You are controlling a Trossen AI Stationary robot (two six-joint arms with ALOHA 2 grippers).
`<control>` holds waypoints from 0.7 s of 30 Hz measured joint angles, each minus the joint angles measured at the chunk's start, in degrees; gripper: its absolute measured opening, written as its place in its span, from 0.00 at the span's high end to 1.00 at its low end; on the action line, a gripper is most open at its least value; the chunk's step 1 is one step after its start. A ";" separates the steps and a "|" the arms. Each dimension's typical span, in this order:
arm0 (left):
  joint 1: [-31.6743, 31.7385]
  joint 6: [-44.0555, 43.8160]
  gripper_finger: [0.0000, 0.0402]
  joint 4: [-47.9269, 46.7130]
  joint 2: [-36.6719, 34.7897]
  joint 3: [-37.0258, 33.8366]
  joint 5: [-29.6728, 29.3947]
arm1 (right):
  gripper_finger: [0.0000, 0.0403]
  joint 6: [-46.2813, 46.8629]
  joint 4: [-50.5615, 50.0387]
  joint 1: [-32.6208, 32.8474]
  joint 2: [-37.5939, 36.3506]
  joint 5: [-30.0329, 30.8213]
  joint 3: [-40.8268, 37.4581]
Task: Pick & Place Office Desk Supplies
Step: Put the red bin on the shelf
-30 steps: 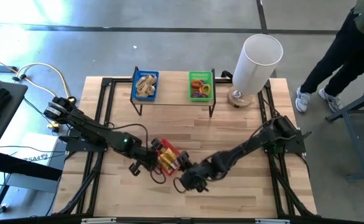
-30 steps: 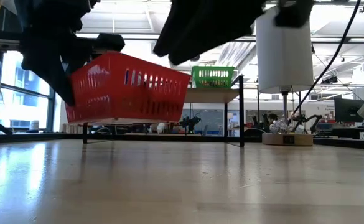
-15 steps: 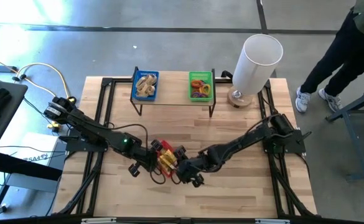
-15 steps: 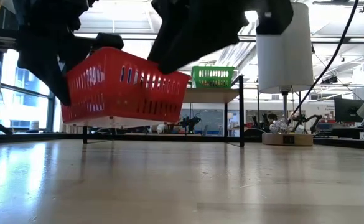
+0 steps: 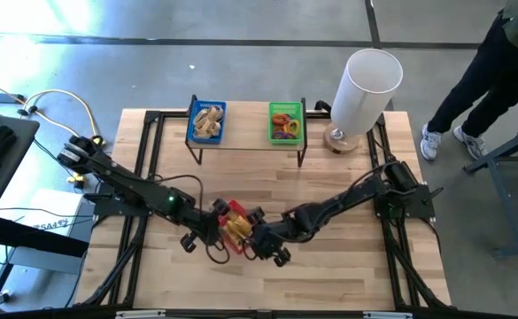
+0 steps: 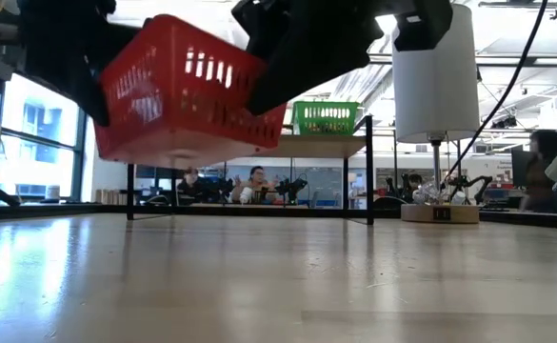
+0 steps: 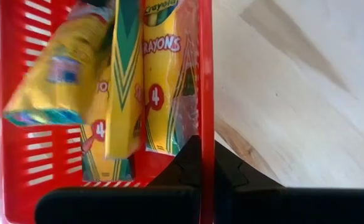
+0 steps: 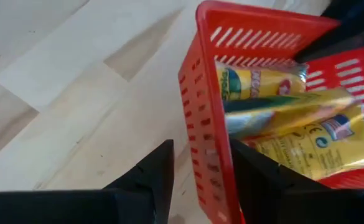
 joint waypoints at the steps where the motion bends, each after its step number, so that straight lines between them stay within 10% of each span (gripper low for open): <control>1: 0.00 0.00 1.00 0.12 -0.23 0.18 -0.03 | 0.66 0.00 0.02 0.02 0.00 0.00 0.00; 21: 0.24 -0.35 1.00 1.83 -0.54 0.24 -1.49 | 0.99 -1.33 0.92 0.61 -0.07 -0.34 -0.02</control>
